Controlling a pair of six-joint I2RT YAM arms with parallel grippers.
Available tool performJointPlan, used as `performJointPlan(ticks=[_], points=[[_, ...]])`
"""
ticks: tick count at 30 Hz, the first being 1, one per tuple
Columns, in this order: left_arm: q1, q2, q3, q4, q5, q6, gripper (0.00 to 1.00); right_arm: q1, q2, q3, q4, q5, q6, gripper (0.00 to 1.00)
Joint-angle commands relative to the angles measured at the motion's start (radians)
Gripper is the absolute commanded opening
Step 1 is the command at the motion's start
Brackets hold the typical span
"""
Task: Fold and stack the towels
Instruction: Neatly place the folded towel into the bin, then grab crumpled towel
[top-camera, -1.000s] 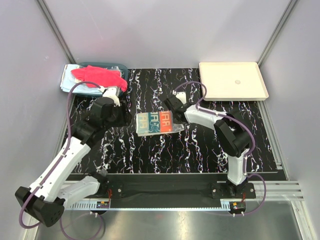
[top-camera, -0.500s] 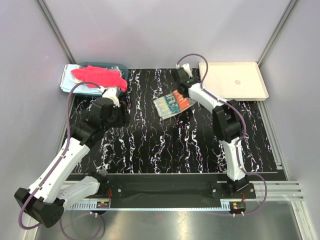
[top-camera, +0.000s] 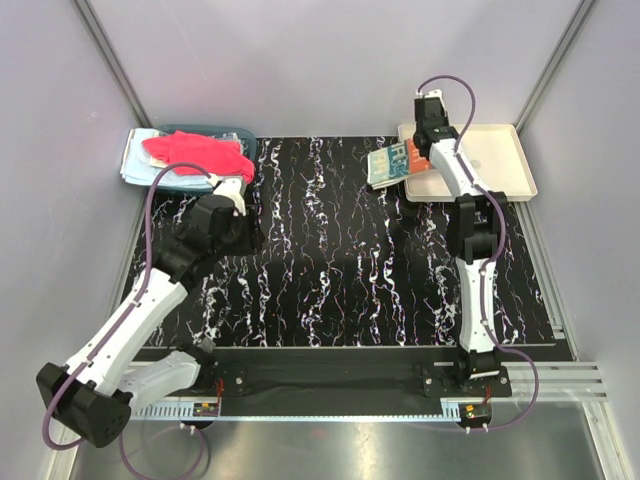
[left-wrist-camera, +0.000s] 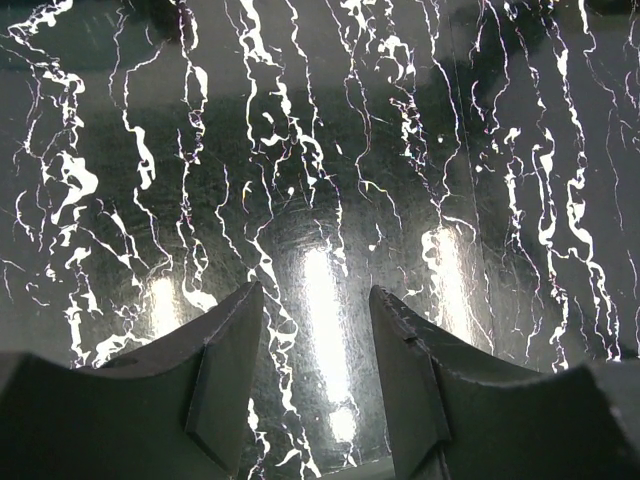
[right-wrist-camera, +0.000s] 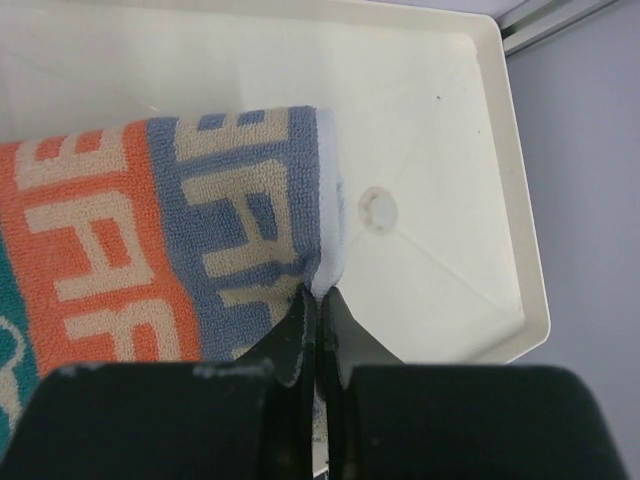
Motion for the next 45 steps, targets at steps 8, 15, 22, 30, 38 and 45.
performJointPlan(ticks=[8,15,22,30,38,45], points=[[0.008,0.001,-0.030,0.055,0.005,0.008,0.52,-0.121,0.084,0.040,0.114,-0.079,-0.128,0.00],[0.008,0.029,-0.032,0.056,0.009,0.008,0.52,-0.227,0.053,-0.043,0.196,-0.149,-0.135,0.00],[0.008,0.047,-0.029,0.061,0.014,0.013,0.52,-0.301,0.076,-0.023,0.215,-0.205,-0.114,0.00],[0.009,0.060,-0.029,0.062,0.014,0.014,0.52,-0.331,0.099,0.052,0.172,-0.242,-0.047,0.34],[0.032,0.076,-0.006,0.078,0.015,-0.010,0.56,-0.328,0.007,0.255,-0.093,-0.274,0.156,1.00],[0.072,0.249,0.257,0.064,-0.101,-0.137,0.61,-0.238,-0.377,-0.148,0.023,-0.545,0.438,1.00]])
